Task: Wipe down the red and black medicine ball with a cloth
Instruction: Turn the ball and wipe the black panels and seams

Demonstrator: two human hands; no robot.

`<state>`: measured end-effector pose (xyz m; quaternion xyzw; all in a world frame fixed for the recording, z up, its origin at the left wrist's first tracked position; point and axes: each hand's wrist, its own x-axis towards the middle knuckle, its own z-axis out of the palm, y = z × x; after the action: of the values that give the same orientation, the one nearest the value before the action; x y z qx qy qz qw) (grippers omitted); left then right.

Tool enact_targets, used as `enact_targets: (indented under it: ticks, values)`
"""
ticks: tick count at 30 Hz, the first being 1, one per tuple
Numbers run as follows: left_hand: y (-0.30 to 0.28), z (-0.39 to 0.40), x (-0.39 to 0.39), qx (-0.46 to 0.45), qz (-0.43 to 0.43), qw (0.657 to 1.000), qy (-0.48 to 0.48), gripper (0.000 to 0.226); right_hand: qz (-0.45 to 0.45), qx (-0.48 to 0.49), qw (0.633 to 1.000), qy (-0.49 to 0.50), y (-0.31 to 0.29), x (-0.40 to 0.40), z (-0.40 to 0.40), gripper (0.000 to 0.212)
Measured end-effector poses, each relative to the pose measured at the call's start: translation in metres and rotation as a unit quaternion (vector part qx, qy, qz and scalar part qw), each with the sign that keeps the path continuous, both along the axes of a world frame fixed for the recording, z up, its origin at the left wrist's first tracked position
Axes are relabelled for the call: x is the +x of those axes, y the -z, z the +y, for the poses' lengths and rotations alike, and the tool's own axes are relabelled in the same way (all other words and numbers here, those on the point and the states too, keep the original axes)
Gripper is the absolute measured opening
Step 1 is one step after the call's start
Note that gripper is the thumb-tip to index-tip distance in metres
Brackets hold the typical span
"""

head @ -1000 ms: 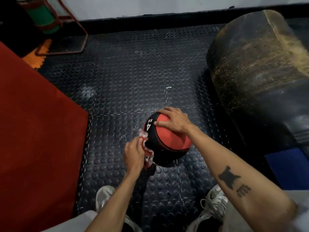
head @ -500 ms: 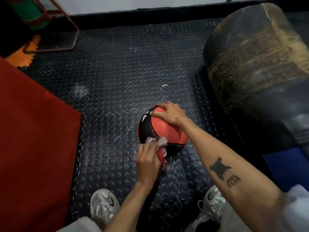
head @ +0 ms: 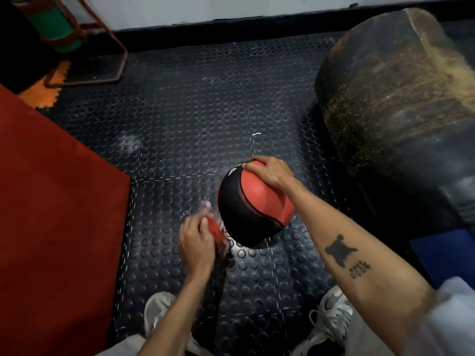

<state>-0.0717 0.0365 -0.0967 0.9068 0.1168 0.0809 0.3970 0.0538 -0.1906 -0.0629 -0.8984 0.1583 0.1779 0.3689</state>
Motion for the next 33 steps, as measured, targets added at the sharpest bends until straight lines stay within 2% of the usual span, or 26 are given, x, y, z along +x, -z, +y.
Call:
enact_targets:
  ticks: [2,5,9,11,12,15,20,22,24,25,27,29,31,33]
  values:
    - [-0.014,-0.012,0.026,-0.023,-0.028,0.999,0.015,0.020,0.004,0.004,1.000,0.020,0.003,-0.002,-0.006,0.074]
    - [-0.024,-0.042,0.044,0.012,-0.066,0.985,0.158,0.023,-0.003,0.027,0.998,0.057,0.006,-0.006,-0.018,0.072]
    - [-0.013,-0.047,0.016,0.113,-0.136,0.938,0.299,0.035,-0.009,0.060,0.996,0.072,0.009,-0.012,-0.033,0.064]
    - [-0.009,-0.032,0.009,0.133,-0.159,0.914,0.348,0.033,-0.004,0.064,0.995,0.075,0.011,-0.015,-0.038,0.065]
    - [-0.009,-0.027,0.014,0.135,-0.159,0.918,0.337,0.032,-0.005,0.065,0.995,0.079,0.012,-0.015,-0.039,0.067]
    - [-0.022,-0.036,0.039,0.083,-0.128,0.962,0.224,0.030,-0.006,0.070,0.992,0.104,0.013,-0.014,-0.036,0.071]
    - [-0.015,-0.056,0.018,0.092,-0.149,0.941,0.290,0.040,-0.004,0.055,0.993,0.107,0.016,-0.011,-0.031,0.078]
    - [-0.008,-0.043,0.011,0.094,-0.153,0.941,0.286,0.030,0.015,0.038,0.995,0.086,0.015,-0.012,-0.031,0.084]
    - [-0.007,-0.039,0.018,0.063,-0.102,0.973,0.198,0.021,0.022,-0.001,0.998,0.059,0.008,-0.014,-0.027,0.086]
    - [-0.009,-0.041,0.024,0.017,-0.061,0.990,0.124,0.023,0.002,-0.041,0.998,0.045,0.002,-0.016,-0.023,0.084]
    - [-0.008,-0.049,0.032,-0.056,0.022,0.998,0.014,0.031,-0.069,-0.121,0.990,0.000,-0.012,-0.022,-0.012,0.077]
    - [0.001,-0.053,0.025,-0.053,0.047,0.997,0.015,0.039,-0.088,-0.121,0.986,-0.075,-0.018,-0.037,0.000,0.083]
    - [0.005,-0.047,0.014,-0.050,0.034,0.996,0.064,0.037,-0.072,-0.125,0.978,-0.150,-0.011,-0.050,0.002,0.092]
    - [0.003,-0.036,0.012,-0.039,0.010,0.995,0.089,0.033,-0.086,-0.114,0.973,-0.181,-0.004,-0.046,-0.011,0.094]
